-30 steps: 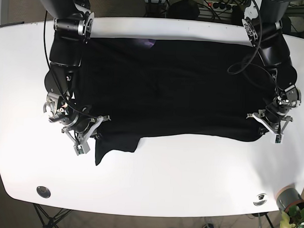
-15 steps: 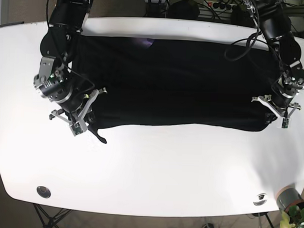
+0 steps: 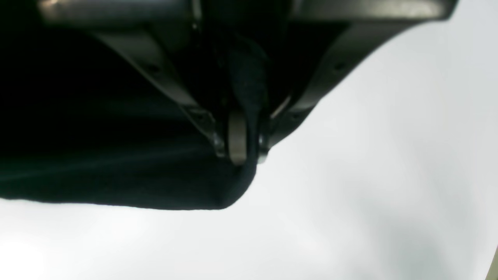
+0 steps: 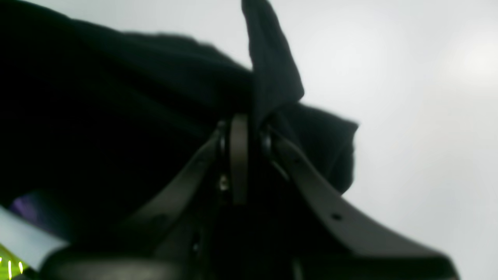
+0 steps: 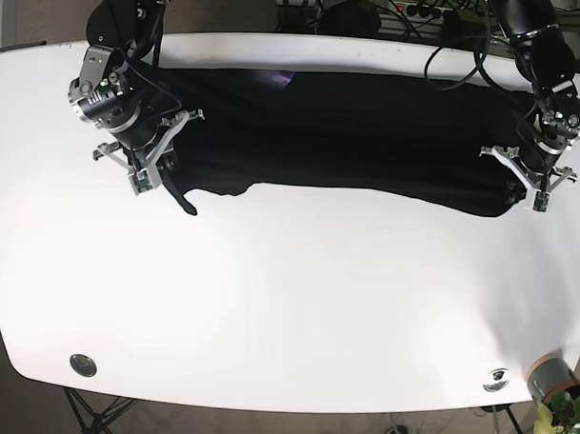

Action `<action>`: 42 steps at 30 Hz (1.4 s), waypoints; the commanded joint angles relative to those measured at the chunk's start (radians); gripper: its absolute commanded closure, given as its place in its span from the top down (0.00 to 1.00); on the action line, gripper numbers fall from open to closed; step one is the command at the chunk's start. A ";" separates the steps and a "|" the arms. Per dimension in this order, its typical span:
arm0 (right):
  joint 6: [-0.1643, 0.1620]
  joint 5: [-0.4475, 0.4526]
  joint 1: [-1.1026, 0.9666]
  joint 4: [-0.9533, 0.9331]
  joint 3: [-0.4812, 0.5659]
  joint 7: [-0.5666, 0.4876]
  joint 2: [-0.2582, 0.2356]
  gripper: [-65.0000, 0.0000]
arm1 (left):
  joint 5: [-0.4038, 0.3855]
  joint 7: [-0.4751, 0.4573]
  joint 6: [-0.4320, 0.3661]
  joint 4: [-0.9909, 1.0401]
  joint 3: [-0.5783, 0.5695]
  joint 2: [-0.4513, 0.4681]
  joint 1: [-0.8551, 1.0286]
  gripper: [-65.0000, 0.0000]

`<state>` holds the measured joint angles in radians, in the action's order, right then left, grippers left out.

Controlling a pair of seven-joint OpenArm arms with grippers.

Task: Fold the T-shirt properly
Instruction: 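Grasp the shirt edge with both grippers and fold it over lengthwise, then hold the folded shirt with both grippers and straighten its ends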

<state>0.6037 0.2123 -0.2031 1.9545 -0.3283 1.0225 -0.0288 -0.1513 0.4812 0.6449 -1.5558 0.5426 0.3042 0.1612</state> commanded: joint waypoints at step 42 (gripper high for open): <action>-0.008 0.175 -0.002 0.050 -0.016 -0.017 -0.006 0.60 | -0.023 0.078 0.053 -0.260 -0.045 -0.046 0.076 0.68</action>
<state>0.5957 0.3748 -0.2123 1.9884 -0.3412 1.0264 -0.0338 -0.1654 0.5827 0.7010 -1.8011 0.4904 0.2420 0.2436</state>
